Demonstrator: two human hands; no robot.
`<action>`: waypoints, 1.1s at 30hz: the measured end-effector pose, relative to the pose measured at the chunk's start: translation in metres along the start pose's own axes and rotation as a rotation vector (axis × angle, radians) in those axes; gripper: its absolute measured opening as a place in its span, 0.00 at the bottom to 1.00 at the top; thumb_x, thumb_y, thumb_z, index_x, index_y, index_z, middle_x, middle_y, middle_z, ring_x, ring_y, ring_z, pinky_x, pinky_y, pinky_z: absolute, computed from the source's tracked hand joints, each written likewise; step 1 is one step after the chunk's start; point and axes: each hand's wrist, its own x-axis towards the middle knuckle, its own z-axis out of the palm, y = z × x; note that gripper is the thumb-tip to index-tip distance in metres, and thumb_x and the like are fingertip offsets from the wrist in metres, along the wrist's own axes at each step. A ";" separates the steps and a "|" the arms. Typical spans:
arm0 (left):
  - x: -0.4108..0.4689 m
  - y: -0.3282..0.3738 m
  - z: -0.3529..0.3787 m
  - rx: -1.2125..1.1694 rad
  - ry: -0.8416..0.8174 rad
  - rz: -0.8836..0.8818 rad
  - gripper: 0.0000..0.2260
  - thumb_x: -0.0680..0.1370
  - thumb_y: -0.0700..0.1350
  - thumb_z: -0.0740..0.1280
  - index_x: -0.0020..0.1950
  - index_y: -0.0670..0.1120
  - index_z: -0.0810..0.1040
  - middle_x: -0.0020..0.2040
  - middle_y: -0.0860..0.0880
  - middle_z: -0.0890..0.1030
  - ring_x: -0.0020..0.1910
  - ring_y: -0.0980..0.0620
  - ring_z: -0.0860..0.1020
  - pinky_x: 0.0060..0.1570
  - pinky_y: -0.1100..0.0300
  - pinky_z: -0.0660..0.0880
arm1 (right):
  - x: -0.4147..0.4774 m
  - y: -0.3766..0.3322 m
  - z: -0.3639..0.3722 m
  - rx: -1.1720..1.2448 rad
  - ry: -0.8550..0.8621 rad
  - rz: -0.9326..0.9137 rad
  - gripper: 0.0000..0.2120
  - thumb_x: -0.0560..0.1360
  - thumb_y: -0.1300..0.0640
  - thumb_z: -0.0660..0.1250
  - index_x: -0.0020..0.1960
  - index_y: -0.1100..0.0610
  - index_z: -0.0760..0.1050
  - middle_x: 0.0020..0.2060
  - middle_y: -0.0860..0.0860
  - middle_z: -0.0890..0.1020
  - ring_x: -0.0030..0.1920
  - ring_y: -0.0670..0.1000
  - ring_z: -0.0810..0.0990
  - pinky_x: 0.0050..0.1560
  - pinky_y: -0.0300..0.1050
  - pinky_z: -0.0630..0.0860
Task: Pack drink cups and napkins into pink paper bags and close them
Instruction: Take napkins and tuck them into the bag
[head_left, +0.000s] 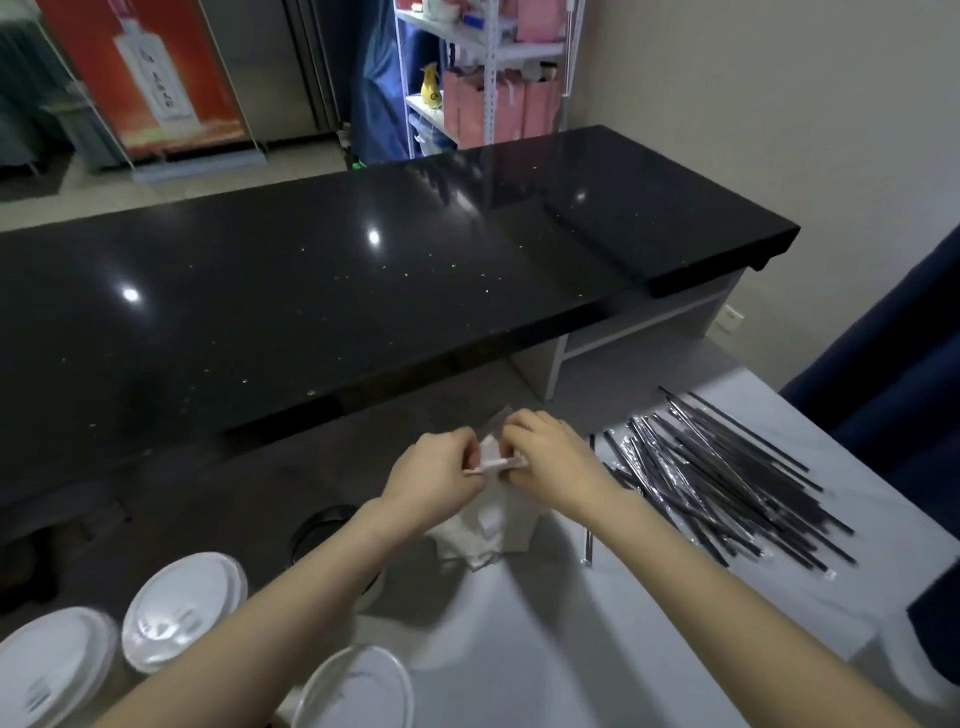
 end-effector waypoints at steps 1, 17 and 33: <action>-0.004 0.002 -0.004 -0.061 0.021 0.015 0.07 0.70 0.45 0.69 0.38 0.53 0.71 0.35 0.52 0.78 0.35 0.54 0.77 0.35 0.53 0.75 | -0.004 -0.002 -0.006 0.046 0.030 0.024 0.08 0.68 0.56 0.72 0.45 0.55 0.75 0.47 0.51 0.78 0.51 0.55 0.75 0.47 0.46 0.65; -0.184 -0.040 -0.146 -0.413 0.531 0.148 0.05 0.74 0.46 0.73 0.43 0.54 0.78 0.37 0.57 0.79 0.33 0.60 0.75 0.31 0.64 0.72 | -0.018 -0.211 -0.103 0.573 0.116 -0.191 0.08 0.71 0.60 0.72 0.46 0.48 0.79 0.40 0.41 0.81 0.43 0.40 0.78 0.41 0.31 0.73; -0.573 -0.263 -0.318 0.250 0.794 -0.505 0.20 0.68 0.47 0.77 0.57 0.55 0.78 0.56 0.56 0.80 0.62 0.54 0.73 0.58 0.57 0.70 | 0.021 -0.642 0.000 0.574 -0.086 -0.673 0.06 0.71 0.63 0.69 0.45 0.53 0.79 0.37 0.41 0.79 0.39 0.41 0.76 0.38 0.31 0.69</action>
